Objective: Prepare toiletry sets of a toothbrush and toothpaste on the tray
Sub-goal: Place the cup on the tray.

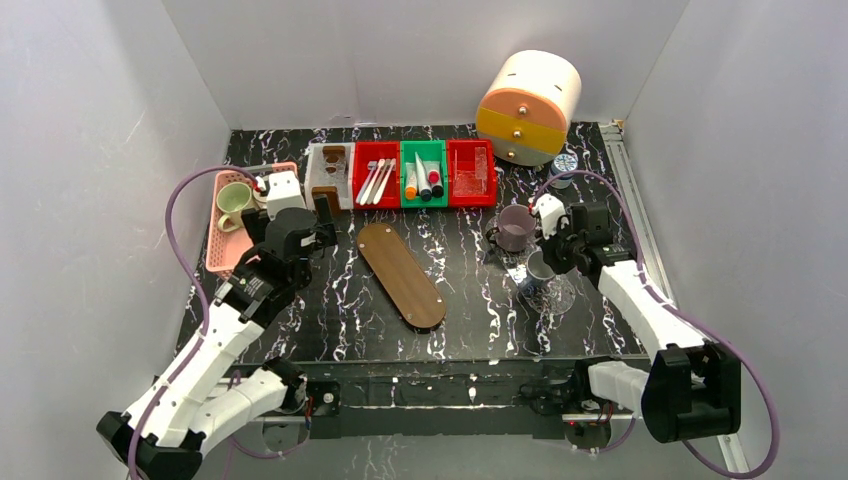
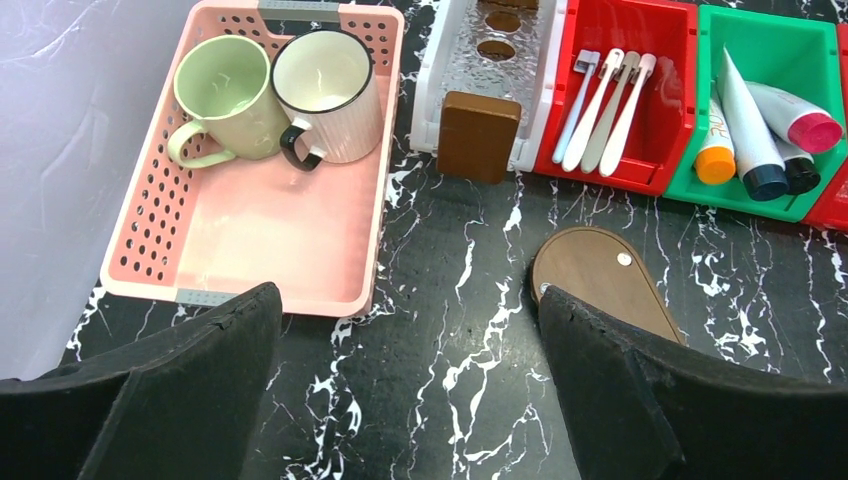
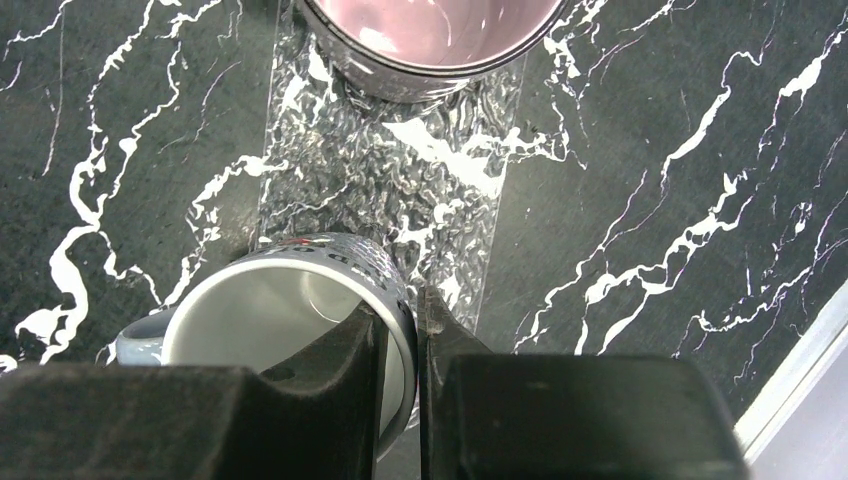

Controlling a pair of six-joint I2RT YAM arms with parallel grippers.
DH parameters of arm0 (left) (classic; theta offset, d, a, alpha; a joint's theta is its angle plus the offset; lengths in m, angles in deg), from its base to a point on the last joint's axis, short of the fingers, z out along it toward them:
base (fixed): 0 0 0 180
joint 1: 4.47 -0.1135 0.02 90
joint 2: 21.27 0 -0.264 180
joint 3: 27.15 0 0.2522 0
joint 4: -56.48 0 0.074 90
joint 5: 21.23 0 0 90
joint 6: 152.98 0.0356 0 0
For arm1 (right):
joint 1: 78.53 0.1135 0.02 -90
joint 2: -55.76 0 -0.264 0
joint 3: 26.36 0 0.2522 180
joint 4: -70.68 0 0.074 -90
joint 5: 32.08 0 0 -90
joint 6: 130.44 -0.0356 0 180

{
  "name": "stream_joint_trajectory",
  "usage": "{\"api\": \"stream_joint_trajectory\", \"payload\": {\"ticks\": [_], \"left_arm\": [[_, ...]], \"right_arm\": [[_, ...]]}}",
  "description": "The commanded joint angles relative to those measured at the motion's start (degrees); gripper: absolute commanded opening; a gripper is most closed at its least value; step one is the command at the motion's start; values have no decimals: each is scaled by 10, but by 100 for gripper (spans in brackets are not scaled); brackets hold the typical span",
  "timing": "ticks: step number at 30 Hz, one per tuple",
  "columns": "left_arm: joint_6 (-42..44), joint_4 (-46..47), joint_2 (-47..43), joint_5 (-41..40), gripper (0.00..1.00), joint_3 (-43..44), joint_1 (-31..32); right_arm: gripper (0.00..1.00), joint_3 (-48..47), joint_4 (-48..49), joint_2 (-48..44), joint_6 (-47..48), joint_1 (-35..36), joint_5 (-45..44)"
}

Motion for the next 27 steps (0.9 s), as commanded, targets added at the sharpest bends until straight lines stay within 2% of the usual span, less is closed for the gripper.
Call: {"api": "stream_joint_trajectory", "payload": {"ticks": [1, 9, 16, 22, 27], "left_arm": [[4, -6, -15, -42, 98, -5, 7], [5, -6, -21, -55, 98, -5, 11], [5, -5, -27, -59, 98, -8, 12], [5, -4, -29, -61, 98, -9, 12], [6, -4, -30, -61, 98, -9, 12]], "right_arm": [[1, 2, 62, 13, 16, -18, 37], [1, 7, 93, 31, 9, -60, 66], [1, 0, 83, 66, 2, -70, 95], [2, 1, 83, 84, -4, -70, 83], [15, 4, 83, 76, -5, -70, 75]]}}
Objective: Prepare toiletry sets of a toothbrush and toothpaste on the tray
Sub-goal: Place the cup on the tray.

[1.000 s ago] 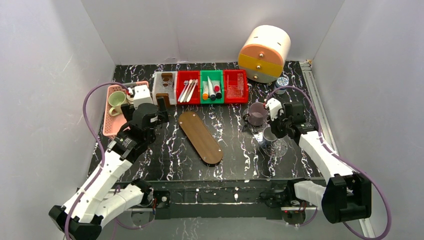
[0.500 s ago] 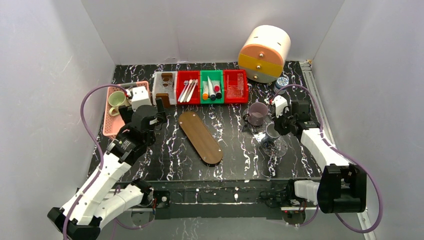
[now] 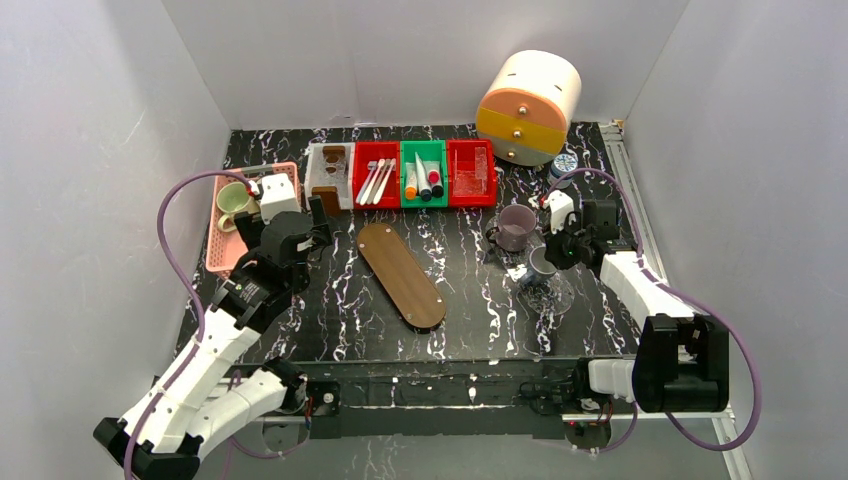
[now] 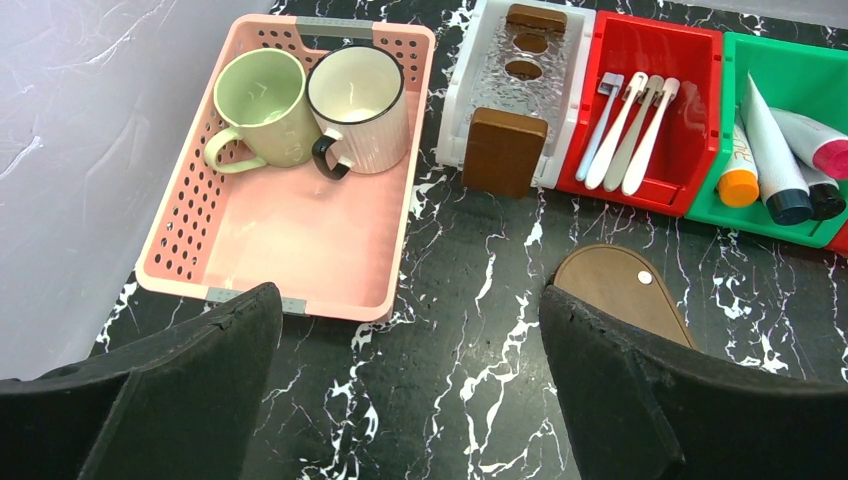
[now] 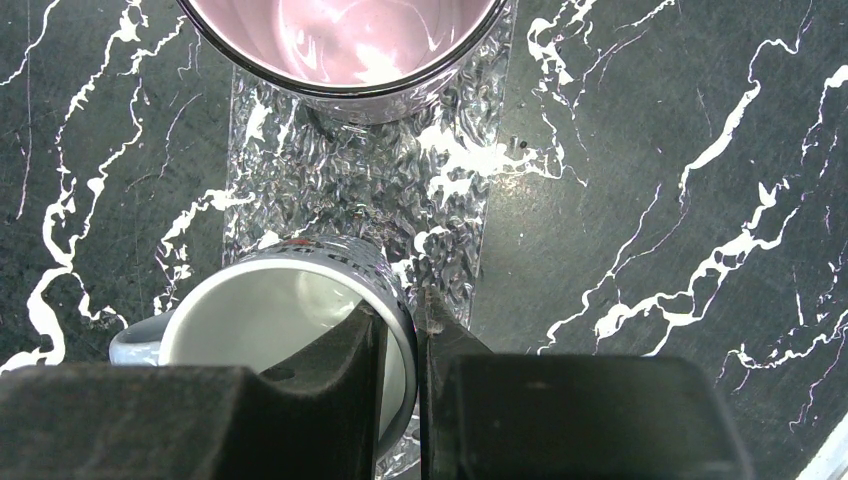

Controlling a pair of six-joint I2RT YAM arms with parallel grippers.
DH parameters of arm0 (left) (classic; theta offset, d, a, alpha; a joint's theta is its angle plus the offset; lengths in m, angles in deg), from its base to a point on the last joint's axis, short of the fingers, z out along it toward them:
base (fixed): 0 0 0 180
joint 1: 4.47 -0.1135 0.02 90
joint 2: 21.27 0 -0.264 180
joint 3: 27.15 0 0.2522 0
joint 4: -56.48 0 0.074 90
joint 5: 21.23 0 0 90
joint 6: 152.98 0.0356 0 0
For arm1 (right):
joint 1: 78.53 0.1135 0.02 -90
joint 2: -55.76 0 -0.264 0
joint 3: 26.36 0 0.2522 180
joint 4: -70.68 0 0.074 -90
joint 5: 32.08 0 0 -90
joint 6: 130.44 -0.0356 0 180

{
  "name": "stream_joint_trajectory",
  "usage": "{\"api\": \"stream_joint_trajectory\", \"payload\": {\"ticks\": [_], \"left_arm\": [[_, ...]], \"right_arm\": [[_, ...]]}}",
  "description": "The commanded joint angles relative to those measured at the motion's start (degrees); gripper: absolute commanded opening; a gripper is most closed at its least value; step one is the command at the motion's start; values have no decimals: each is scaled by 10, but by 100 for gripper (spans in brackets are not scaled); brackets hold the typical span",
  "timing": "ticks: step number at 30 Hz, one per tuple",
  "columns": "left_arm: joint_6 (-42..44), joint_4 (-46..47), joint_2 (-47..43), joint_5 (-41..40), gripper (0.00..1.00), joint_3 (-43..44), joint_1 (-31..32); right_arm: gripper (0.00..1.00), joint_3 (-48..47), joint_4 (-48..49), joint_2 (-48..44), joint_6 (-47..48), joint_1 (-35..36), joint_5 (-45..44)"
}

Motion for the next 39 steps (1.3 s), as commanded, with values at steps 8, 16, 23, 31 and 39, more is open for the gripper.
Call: {"api": "stream_joint_trajectory", "payload": {"ticks": [8, 16, 23, 31, 39], "left_arm": [[1, -2, -9, -17, 98, -4, 2], [1, -2, -6, -17, 98, -4, 1], [1, 0, -3, -10, 98, -6, -2], [-2, 1, 13, -5, 98, -6, -9], [-11, 8, 58, 49, 98, 9, -35]], "right_arm": [[30, -17, -7, -4, -4, -1, -4], [41, -26, -7, -21, -9, 0, -12], [51, -45, -13, -37, -16, -1, -13], [71, -68, -18, -85, -60, -1, -46], [91, -31, 55, -194, -145, 0, -110]]}}
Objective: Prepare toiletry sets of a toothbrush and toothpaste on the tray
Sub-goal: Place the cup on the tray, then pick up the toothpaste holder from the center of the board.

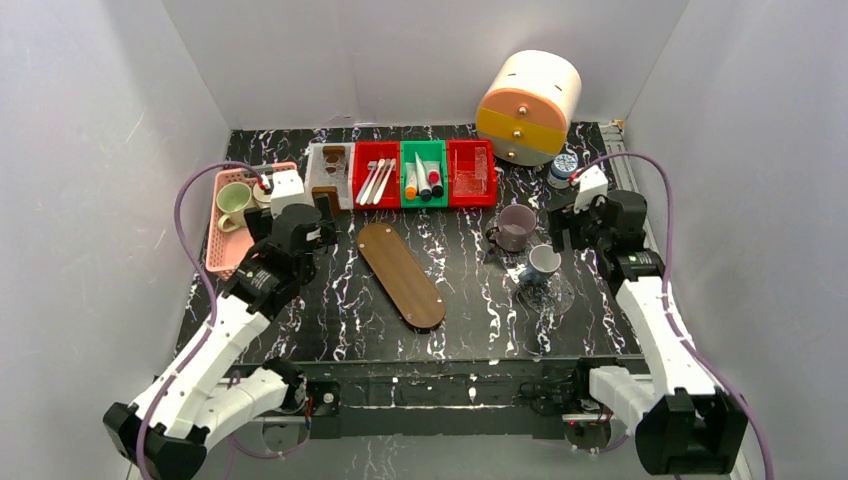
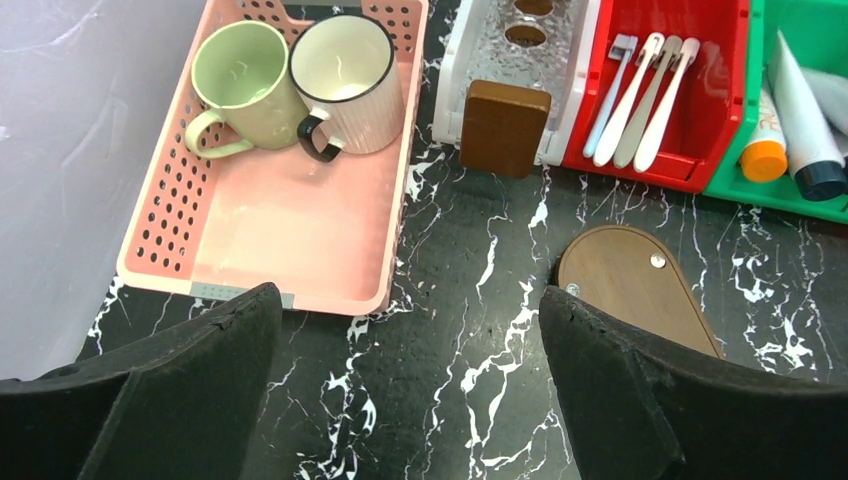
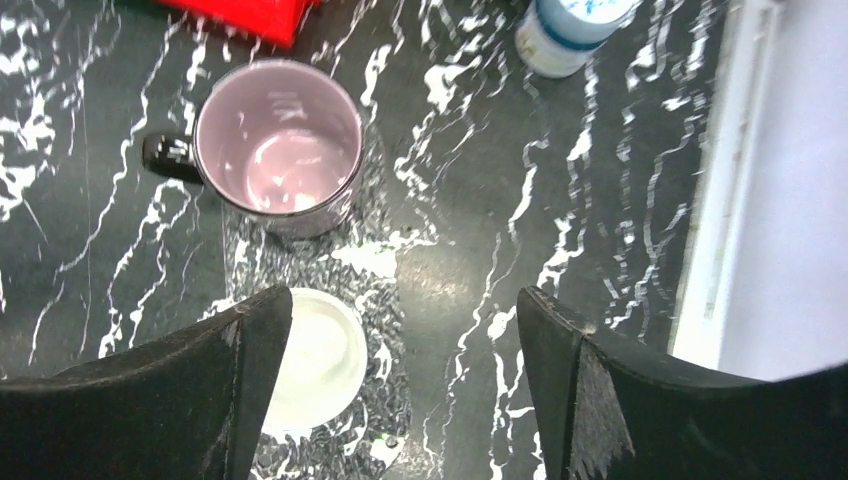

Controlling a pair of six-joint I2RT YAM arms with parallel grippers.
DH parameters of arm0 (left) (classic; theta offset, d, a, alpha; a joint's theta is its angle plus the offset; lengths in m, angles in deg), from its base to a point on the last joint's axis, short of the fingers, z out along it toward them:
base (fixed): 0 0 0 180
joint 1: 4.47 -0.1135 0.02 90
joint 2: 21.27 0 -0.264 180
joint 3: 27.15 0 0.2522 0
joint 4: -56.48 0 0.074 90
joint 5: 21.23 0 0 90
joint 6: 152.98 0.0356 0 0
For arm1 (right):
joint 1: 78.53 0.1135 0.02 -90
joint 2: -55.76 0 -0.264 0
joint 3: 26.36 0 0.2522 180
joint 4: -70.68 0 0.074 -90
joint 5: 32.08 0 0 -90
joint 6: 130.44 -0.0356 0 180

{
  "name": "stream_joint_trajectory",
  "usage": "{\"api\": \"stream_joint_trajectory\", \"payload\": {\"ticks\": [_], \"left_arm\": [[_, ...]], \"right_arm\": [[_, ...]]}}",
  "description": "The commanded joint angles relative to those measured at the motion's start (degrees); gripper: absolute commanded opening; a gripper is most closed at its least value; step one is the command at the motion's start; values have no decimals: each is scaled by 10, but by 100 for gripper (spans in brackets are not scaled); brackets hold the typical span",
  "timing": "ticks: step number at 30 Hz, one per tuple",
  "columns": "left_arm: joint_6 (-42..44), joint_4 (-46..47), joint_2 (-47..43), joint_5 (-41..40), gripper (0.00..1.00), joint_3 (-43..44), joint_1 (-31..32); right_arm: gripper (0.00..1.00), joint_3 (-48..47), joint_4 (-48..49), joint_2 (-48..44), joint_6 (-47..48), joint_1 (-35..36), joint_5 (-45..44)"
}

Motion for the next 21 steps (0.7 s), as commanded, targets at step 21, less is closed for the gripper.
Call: {"api": "stream_joint_trajectory", "payload": {"ticks": [21], "left_arm": [[-51, -39, 339, 191, 98, 234, -178]], "right_arm": [[99, 214, 245, -373, -232, 27, -154]]}}
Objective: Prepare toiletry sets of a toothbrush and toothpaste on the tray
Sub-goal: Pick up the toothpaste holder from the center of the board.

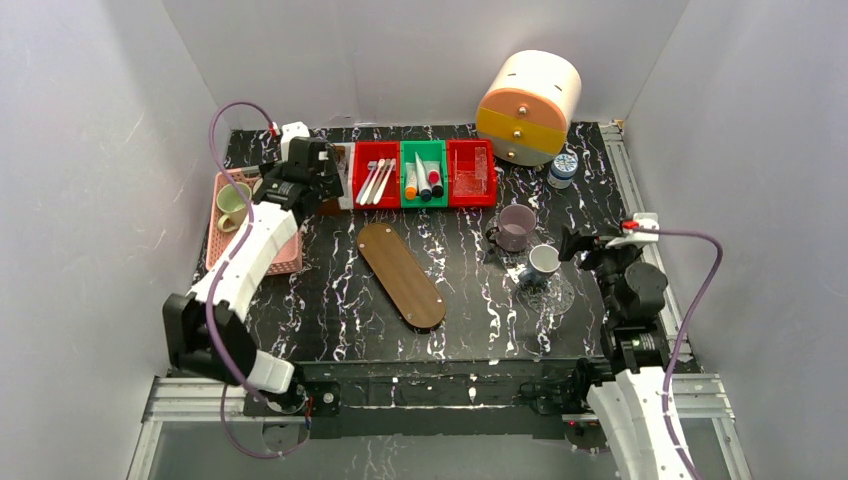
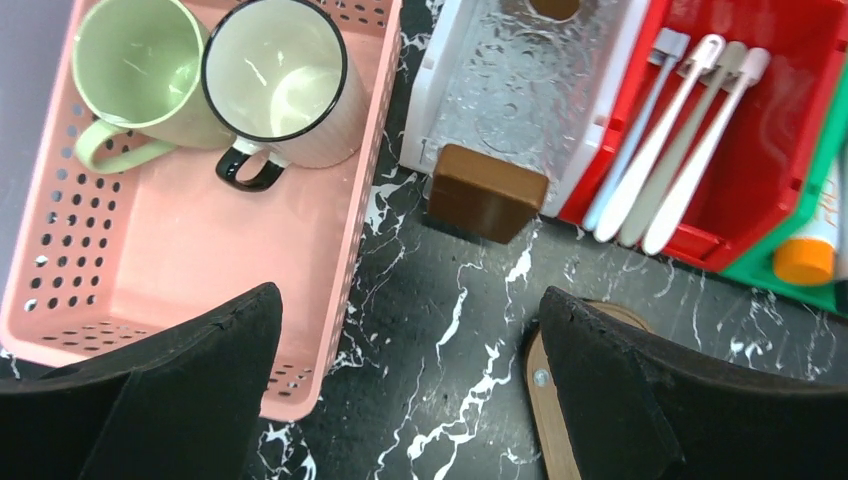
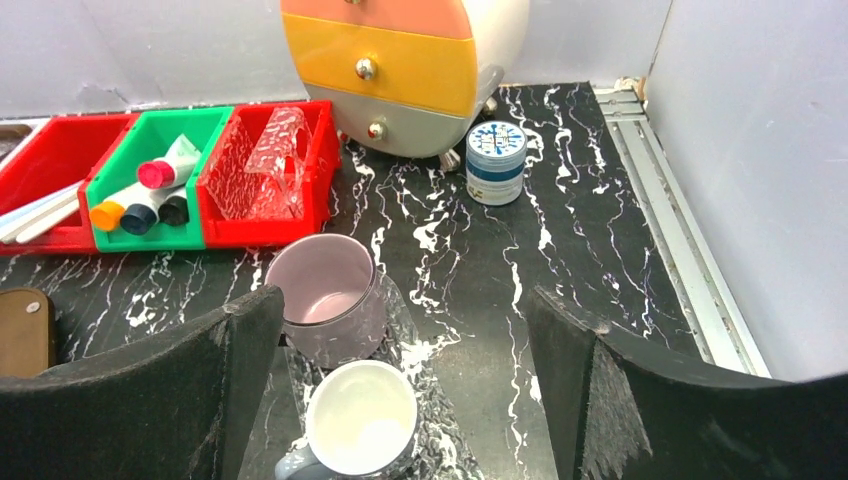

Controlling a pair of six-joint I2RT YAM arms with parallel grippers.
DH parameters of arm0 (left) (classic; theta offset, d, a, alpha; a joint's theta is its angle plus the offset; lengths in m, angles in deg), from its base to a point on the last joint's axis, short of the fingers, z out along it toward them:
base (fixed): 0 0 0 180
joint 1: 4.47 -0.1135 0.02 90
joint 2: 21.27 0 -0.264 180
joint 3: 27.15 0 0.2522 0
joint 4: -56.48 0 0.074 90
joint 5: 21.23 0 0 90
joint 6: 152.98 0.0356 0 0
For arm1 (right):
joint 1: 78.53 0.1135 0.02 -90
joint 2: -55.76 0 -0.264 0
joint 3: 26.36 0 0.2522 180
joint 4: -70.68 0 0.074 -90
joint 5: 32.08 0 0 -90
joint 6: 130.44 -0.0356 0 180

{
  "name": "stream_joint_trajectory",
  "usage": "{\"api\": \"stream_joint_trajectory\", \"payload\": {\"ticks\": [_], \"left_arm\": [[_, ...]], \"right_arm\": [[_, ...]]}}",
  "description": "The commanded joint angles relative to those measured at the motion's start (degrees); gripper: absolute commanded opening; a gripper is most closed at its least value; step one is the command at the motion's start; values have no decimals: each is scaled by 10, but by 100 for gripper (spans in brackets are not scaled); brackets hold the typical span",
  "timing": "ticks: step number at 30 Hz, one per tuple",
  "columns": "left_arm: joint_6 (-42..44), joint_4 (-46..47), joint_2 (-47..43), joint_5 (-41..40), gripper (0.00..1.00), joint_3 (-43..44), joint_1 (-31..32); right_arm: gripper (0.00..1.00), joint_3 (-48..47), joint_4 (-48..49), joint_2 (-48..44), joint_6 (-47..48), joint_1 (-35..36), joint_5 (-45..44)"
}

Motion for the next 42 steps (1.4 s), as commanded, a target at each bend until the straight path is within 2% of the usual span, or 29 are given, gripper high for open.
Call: {"api": "stream_joint_trajectory", "payload": {"ticks": [1, 9, 14, 22, 30, 39, 42], "left_arm": [[-20, -28, 62, 66, 97, 56, -55], [-62, -43, 191, 246, 88, 158, -154], [-108, -39, 238, 343, 81, 175, -196], [-153, 1, 234, 353, 79, 149, -196], [-252, 79, 210, 357, 77, 71, -196], [-201, 82, 179, 287, 81, 50, -180], [-214, 88, 180, 288, 83, 36, -180]], "right_arm": [[99, 33, 70, -56, -12, 17, -47], [99, 47, 66, -94, 14, 41, -59], [99, 54, 69, -106, 24, 50, -43], [99, 61, 74, -112, 31, 60, -27], [99, 66, 78, -121, 35, 62, -18], [99, 68, 81, -119, 36, 66, -10], [99, 69, 81, -119, 37, 66, -9]]}}
